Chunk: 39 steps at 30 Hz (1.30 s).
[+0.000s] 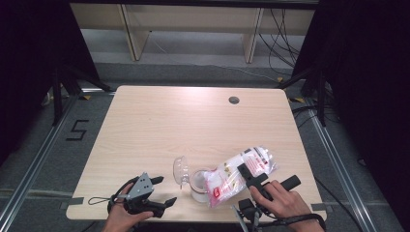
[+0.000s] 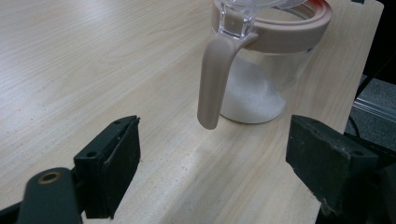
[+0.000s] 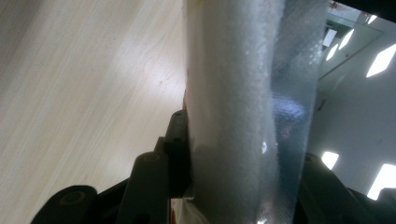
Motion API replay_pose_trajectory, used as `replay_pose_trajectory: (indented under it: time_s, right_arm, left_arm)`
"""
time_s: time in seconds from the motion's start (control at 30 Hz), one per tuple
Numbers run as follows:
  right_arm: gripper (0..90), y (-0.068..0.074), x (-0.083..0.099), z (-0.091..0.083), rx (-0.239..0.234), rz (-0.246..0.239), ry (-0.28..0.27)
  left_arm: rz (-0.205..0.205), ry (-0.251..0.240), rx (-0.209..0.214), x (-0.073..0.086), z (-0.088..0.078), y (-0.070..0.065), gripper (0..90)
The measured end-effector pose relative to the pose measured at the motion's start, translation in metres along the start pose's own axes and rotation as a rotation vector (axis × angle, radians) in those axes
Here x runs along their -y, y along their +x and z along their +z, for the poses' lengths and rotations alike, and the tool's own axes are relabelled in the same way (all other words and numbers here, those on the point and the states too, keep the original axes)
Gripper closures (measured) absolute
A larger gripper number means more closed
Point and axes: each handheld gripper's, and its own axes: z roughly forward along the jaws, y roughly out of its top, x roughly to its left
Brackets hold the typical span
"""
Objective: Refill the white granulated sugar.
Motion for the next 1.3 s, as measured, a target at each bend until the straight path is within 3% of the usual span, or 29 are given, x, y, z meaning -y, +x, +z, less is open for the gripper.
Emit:
replay_pose_trajectory:
  time_s: [1.3]
  right_arm:
    - [68.0, -0.0017, 0.0008, 0.0002, -0.006, -0.01, -0.012]
  left_arm:
    - [-0.007, -0.007, 0.001, 0.0001, 0.0007, -0.0006, 17.5]
